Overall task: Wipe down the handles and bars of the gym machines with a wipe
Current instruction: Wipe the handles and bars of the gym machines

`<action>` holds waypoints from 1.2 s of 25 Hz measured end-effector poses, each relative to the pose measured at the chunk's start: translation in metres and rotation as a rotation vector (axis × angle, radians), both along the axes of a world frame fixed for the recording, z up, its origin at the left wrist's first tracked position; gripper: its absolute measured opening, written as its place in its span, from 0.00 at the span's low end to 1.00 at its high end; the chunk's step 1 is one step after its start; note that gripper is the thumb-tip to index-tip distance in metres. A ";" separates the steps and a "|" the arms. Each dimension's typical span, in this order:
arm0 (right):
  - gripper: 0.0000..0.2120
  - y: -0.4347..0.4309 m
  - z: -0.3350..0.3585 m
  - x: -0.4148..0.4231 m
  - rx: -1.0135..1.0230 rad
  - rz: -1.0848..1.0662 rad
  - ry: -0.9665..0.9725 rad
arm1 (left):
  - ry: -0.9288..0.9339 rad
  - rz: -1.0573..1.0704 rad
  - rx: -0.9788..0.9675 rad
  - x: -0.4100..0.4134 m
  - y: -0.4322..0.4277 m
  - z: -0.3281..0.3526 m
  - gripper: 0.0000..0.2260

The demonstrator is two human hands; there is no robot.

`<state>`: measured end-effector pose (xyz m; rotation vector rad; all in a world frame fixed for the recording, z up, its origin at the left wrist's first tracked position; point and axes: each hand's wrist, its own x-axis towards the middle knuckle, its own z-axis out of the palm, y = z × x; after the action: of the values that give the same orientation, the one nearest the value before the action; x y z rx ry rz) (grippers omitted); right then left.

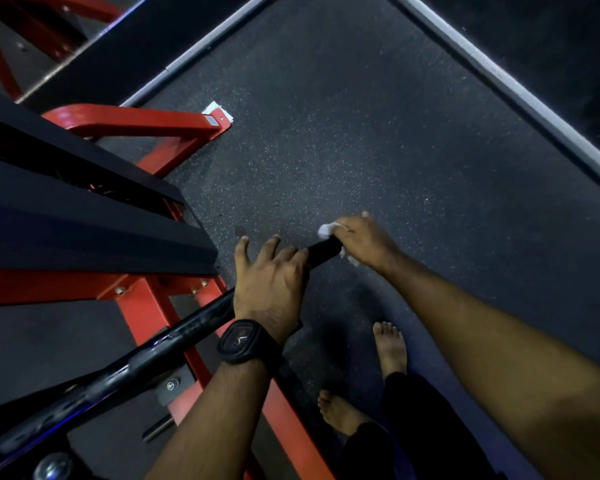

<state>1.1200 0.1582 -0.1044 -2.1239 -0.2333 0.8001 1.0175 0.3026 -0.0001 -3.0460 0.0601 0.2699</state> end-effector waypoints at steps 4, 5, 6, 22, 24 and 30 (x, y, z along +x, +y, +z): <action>0.20 0.013 0.002 -0.021 0.272 0.236 -0.033 | 0.030 -0.022 0.020 -0.001 0.004 -0.004 0.21; 0.19 0.005 0.001 -0.015 0.215 0.237 -0.060 | 0.020 -0.025 0.019 -0.001 0.004 -0.004 0.19; 0.18 -0.003 -0.002 -0.007 0.137 0.205 -0.077 | 0.007 -0.026 0.021 -0.002 0.004 -0.004 0.16; 0.08 0.050 -0.025 -0.046 0.426 -1.552 0.419 | -0.081 -0.055 0.041 -0.009 0.003 -0.011 0.19; 0.12 0.059 -0.011 -0.042 0.785 -1.665 0.698 | -0.084 -0.053 0.041 -0.009 0.004 -0.011 0.23; 0.13 0.045 0.041 -0.041 1.008 -1.406 0.819 | -0.087 -0.051 0.069 0.001 0.005 0.006 0.30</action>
<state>1.0790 0.2030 -0.0629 -0.5352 0.9833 0.4011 1.0181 0.3073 0.0054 -2.9784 0.1196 0.1334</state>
